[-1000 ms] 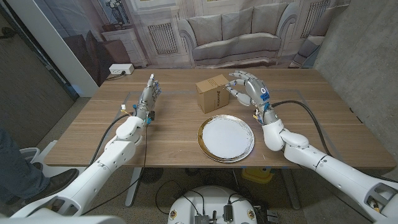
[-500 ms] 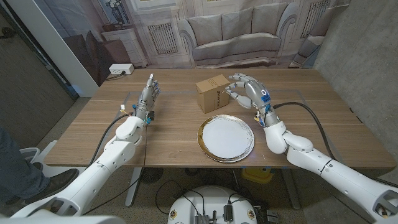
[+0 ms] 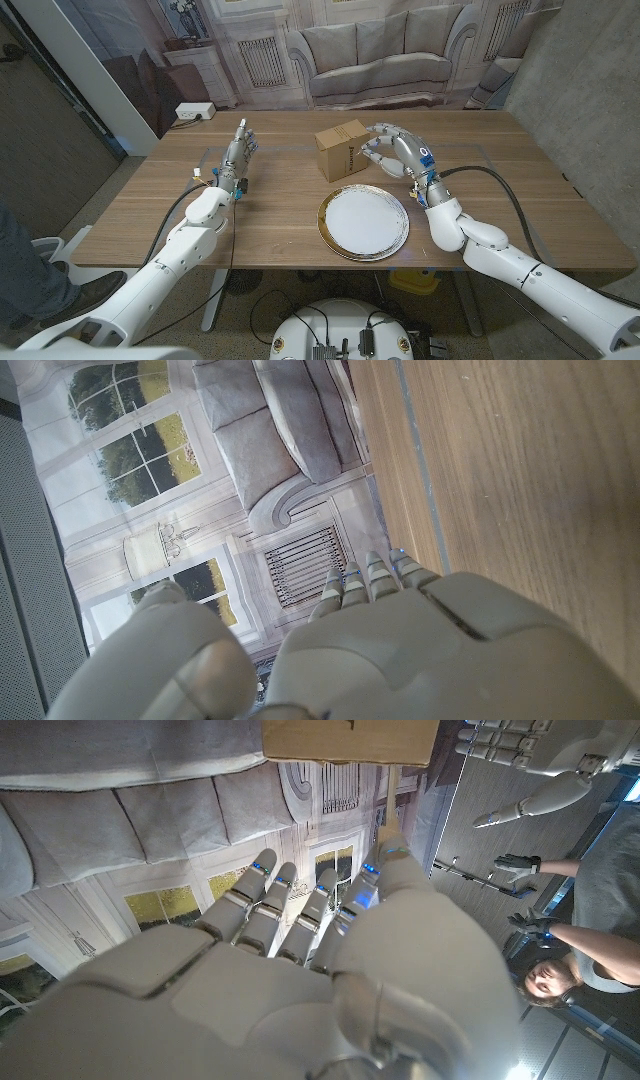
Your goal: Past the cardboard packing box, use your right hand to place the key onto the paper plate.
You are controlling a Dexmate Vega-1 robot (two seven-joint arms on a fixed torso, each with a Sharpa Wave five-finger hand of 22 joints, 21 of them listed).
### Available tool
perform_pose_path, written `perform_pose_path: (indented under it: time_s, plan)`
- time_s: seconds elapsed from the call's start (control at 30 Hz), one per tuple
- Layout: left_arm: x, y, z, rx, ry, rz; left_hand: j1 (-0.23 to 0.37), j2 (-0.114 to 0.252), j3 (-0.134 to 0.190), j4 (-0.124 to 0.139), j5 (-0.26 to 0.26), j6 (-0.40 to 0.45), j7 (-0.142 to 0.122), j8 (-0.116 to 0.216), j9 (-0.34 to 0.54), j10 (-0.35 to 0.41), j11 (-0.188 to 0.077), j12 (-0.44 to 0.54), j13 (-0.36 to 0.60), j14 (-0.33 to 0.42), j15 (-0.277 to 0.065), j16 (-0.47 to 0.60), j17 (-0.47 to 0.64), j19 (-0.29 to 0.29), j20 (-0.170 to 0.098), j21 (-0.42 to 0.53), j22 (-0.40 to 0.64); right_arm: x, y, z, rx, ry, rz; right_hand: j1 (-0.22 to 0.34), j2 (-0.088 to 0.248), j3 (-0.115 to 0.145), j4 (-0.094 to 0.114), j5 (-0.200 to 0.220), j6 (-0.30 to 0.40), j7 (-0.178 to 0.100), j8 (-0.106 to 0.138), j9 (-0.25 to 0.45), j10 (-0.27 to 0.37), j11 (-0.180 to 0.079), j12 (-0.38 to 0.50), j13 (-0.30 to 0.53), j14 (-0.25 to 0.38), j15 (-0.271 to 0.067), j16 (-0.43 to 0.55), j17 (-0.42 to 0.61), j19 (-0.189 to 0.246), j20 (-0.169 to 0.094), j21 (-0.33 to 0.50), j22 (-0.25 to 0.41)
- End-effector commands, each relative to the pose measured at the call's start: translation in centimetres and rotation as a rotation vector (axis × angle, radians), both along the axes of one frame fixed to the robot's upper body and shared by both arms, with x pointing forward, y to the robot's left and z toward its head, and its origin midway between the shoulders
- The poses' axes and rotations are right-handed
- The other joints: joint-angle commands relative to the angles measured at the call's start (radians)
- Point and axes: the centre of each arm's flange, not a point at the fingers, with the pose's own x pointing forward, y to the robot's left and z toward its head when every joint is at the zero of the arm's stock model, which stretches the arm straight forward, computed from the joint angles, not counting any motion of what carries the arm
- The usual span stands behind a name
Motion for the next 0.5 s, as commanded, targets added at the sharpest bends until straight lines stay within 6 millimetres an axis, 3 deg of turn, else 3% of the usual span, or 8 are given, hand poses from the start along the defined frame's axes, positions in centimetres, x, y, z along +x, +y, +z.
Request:
perform_pose_path:
  time_s: [0.03, 0.5]
  plan:
    - [0.1, 0.0, 0.0, 0.000, 0.004, 0.000, 0.002, 0.008, -0.007, 0.002, -0.002, 0.002, 0.002, -0.003, 0.002, 0.004, 0.000, 0.002, 0.006, -0.003, 0.002, 0.000, 0.002, -0.008, 0.002, 0.002, 0.002, -0.7, 0.3, -0.8, 0.001, 0.053, 0.023, 0.004, 0.003, -0.006, 0.001, -0.006, 0.005, -0.003, 0.000, 0.004, -0.003, 0.001, -0.008, 0.001, -0.005, -0.135, -0.006, 0.003, -0.003, -0.089, 0.000, 0.002]
    - [0.0, 0.4, 0.1, -0.001, 0.000, 0.008, 0.004, 0.009, -0.010, 0.002, -0.003, 0.002, 0.001, -0.003, 0.002, 0.003, 0.001, 0.002, 0.006, -0.003, 0.003, 0.000, 0.002, -0.008, 0.001, 0.002, 0.002, -1.3, 1.1, -1.8, 0.005, 0.104, 0.060, 0.005, 0.002, -0.008, 0.000, -0.006, 0.005, -0.003, -0.002, 0.003, -0.005, 0.001, -0.010, 0.001, -0.010, -0.129, -0.007, 0.003, -0.007, -0.085, -0.002, 0.002]
